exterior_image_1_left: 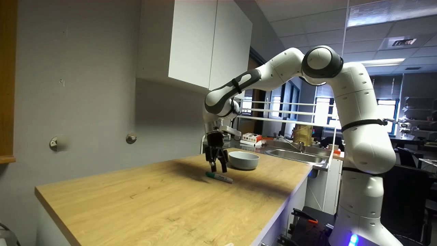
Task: Pick the pen on the counter and put it in the bowl
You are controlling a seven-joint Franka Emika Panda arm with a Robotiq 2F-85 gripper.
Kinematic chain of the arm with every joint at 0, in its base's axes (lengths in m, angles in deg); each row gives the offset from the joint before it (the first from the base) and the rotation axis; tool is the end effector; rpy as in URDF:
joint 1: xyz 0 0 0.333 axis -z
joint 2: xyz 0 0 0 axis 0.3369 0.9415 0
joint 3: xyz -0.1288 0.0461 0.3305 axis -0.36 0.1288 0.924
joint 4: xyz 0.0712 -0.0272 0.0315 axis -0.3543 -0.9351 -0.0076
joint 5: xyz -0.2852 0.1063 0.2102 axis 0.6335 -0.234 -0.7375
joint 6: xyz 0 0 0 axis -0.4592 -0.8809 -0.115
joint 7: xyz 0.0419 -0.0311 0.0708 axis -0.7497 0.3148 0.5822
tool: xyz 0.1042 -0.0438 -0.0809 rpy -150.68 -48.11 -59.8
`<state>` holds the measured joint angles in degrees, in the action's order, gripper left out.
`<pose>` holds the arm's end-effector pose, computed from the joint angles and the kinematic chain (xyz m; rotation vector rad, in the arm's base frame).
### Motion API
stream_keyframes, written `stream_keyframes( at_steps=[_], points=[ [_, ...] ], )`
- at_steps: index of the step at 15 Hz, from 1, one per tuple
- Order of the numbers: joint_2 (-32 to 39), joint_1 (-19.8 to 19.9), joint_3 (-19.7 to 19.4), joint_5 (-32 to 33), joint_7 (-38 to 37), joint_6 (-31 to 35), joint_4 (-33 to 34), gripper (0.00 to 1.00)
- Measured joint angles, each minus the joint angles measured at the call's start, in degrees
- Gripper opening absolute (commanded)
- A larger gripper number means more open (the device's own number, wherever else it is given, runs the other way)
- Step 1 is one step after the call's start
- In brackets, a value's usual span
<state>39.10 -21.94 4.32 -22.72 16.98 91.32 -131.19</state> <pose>0.5366 0.0766 0.3365 -2.8584 -0.0216 0.6301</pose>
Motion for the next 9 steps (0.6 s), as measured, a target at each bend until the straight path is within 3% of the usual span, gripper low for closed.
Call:
stream_keyframes(
  at_steps=[5,9],
  points=[
    [0.08,0.00,-1.11,5.33,-2.32,0.00,-0.21,1.00],
    [0.44,-0.09,-1.38,6.03,-2.33,-0.03,-0.16,1.00]
  ],
)
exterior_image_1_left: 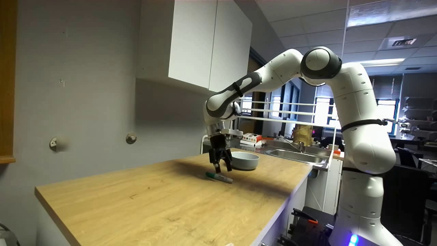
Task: Pick the pen on the counter and put it in the bowl
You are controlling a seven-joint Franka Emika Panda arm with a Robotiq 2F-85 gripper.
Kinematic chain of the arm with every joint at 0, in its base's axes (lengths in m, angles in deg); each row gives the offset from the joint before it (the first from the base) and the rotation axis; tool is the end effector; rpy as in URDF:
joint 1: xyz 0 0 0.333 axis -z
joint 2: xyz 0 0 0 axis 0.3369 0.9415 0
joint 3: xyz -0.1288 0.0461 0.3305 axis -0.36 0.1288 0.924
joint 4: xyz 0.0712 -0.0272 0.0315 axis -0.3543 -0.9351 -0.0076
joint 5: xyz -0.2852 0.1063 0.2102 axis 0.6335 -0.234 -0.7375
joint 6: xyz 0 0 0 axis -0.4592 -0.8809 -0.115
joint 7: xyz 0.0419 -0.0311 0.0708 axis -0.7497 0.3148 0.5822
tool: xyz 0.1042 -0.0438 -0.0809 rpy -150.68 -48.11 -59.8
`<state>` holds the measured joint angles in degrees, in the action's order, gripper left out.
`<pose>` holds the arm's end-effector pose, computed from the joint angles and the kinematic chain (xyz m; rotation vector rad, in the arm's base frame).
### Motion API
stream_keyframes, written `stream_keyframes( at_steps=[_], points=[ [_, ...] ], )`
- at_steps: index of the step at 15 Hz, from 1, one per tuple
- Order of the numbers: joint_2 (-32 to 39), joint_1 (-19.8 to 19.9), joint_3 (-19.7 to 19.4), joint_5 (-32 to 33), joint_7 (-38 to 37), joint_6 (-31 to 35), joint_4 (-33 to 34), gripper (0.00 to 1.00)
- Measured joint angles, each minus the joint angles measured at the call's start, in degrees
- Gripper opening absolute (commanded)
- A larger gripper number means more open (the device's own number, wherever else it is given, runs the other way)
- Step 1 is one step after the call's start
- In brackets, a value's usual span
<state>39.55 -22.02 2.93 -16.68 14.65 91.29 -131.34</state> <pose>0.5367 0.0529 0.3292 -2.9595 0.0038 0.6655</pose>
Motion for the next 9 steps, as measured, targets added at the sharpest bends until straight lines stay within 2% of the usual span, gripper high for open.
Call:
stream_keyframes(
  at_steps=[9],
  points=[
    [3.38,-0.95,0.00,3.16,0.05,-1.52,3.65,1.00]
  ],
)
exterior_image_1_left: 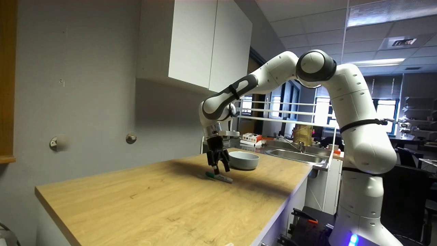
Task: Pick the pen on the counter and put it in the bowl
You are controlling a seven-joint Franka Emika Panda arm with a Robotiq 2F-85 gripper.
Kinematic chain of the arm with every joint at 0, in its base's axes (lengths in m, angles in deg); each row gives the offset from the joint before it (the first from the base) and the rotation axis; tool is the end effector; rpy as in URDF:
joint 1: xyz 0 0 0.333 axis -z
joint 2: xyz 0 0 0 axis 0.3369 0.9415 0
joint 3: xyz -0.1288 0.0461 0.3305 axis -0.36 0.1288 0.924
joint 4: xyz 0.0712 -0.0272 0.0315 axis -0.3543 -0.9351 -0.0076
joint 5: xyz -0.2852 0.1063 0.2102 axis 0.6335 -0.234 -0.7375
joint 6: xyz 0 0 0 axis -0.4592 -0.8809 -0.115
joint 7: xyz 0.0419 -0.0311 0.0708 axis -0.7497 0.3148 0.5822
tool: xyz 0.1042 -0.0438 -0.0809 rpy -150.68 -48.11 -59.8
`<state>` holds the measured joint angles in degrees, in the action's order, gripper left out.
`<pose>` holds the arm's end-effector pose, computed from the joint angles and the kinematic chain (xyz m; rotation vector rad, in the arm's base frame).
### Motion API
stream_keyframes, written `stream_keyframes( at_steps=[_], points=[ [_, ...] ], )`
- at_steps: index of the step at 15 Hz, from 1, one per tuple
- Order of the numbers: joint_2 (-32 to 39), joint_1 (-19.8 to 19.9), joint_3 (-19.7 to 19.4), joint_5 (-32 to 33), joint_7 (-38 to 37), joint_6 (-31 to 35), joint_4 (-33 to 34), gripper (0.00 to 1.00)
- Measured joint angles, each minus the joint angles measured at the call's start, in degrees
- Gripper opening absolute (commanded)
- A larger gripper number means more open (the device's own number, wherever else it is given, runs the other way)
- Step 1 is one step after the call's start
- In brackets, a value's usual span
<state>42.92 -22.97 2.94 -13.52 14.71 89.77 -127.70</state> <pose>0.5514 0.0570 0.3185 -3.0023 -0.0614 0.7072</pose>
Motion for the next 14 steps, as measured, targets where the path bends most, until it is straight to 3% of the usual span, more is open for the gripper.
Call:
stream_keyframes(
  at_steps=[2,3,5,12,14],
  points=[
    [1.38,0.23,-0.02,0.00,0.14,-0.73,1.06,1.00],
    [1.94,0.31,-0.02,0.00,0.15,-1.11,1.56,0.75],
    [2.76,0.34,-0.02,0.01,0.15,-1.79,2.39,0.67],
    [3.68,0.35,-0.11,0.07,0.09,-3.49,3.99,0.13],
    [3.70,0.35,-0.15,0.07,0.06,-3.61,4.08,0.10]
  ],
)
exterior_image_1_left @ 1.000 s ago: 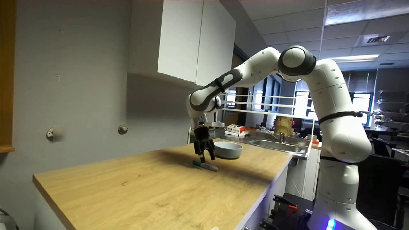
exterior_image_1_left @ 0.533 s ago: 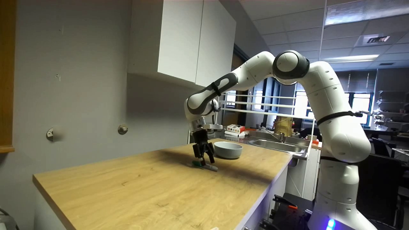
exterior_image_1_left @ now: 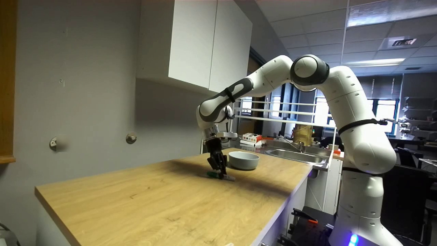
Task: Pick the pen on the counter and put it in the bowl
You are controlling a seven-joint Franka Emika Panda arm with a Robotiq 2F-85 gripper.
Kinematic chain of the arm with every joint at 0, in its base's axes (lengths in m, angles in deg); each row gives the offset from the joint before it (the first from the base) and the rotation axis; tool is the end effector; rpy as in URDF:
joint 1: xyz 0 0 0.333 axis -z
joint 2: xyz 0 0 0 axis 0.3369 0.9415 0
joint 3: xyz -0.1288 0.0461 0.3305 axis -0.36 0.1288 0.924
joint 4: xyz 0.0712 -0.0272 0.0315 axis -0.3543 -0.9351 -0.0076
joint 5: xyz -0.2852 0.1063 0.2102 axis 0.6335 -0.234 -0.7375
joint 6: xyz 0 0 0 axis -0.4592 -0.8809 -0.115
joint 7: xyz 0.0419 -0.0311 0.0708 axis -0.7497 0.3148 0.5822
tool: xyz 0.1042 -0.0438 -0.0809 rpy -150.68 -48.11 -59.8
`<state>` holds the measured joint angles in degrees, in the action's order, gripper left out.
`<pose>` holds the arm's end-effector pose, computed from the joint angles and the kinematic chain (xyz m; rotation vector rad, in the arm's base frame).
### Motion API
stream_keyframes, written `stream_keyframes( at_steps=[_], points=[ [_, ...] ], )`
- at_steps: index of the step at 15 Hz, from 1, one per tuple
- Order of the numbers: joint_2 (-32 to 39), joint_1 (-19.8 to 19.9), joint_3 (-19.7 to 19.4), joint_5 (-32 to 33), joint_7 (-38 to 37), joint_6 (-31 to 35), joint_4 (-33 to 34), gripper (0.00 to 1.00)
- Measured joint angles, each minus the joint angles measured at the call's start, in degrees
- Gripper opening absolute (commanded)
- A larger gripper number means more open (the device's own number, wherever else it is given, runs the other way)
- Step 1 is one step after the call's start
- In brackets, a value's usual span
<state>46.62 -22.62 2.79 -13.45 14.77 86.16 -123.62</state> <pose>0.5629 0.0532 0.3063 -2.9809 -0.0536 0.7910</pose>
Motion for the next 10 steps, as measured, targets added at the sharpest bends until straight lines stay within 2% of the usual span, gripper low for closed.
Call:
stream_keyframes(
  at_steps=[2,7,10],
  points=[
    [0.01,0.00,-0.01,0.00,-0.03,-0.03,0.03,0.14],
    [-0.29,-0.03,-0.04,0.61,-0.78,-0.11,0.70,0.14],
    [-3.35,-0.01,-0.49,1.49,-2.32,-0.14,0.79,0.14]
  ],
)
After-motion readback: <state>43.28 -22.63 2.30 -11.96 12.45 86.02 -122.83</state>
